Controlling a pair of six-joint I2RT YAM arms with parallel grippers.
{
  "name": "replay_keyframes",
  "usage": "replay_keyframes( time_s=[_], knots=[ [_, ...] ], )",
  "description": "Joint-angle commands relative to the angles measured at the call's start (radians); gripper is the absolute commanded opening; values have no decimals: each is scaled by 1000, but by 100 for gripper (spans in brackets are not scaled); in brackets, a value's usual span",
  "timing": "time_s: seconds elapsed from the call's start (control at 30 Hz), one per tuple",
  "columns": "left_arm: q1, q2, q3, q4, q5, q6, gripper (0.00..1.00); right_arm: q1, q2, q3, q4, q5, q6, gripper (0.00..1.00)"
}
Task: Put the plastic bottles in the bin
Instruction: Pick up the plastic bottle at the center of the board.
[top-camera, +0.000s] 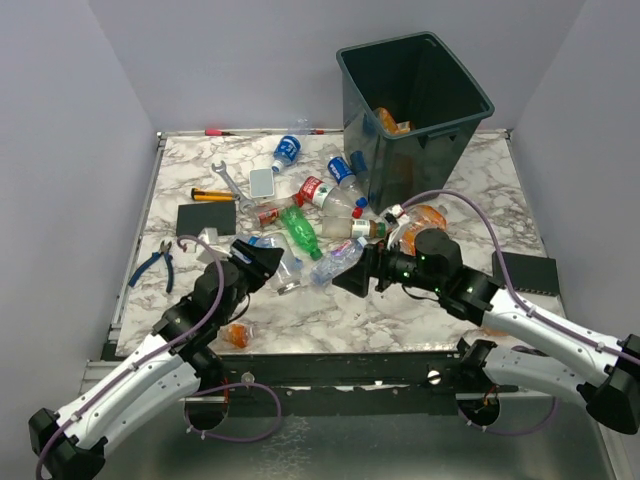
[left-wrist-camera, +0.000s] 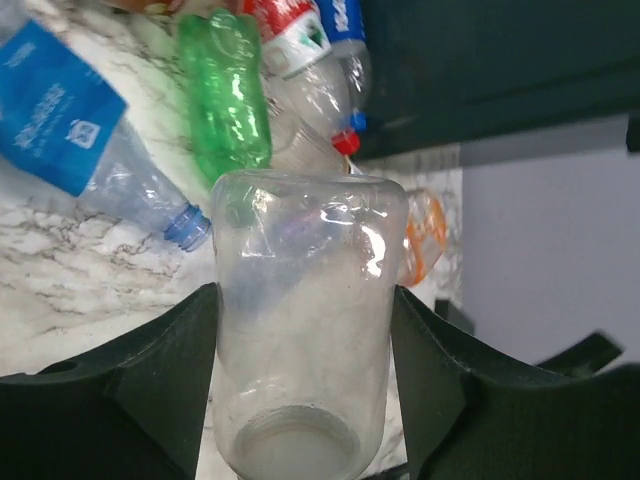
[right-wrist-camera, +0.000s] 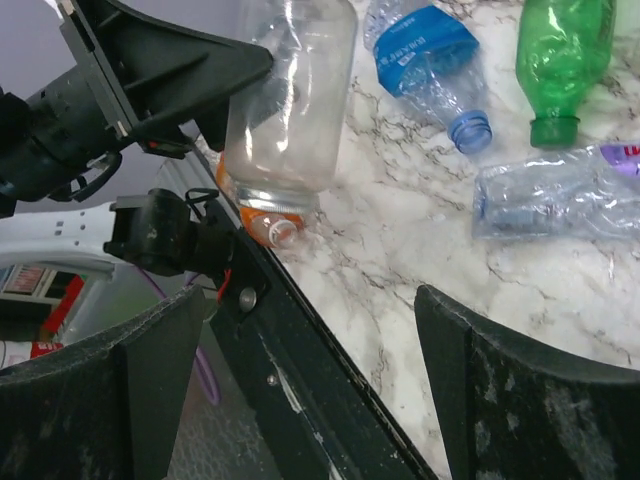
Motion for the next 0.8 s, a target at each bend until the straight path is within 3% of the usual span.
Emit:
replay_keyframes(
  time_s=[0.0,0.13,0.23,0.47,0.6,0.77],
  knots=[
    [4,55,109,210,228,405,45,14,34,66,68,-69,-72,90],
    [4,117,232,308,386,637,46,51,55,58,129,-67,-66,90],
    [4,135,284,354,420,711,44,123,50,10,255,4,-40,90],
    [4,104,171,638,471,541,41,274,58,-69,531,261,-14,93],
    [3,77,124,698,430,469,39,279,74,-96,660,335,4,100],
    [3,39,97,717,392,411,38,279,126,-53,683,371,-11,100]
  ],
)
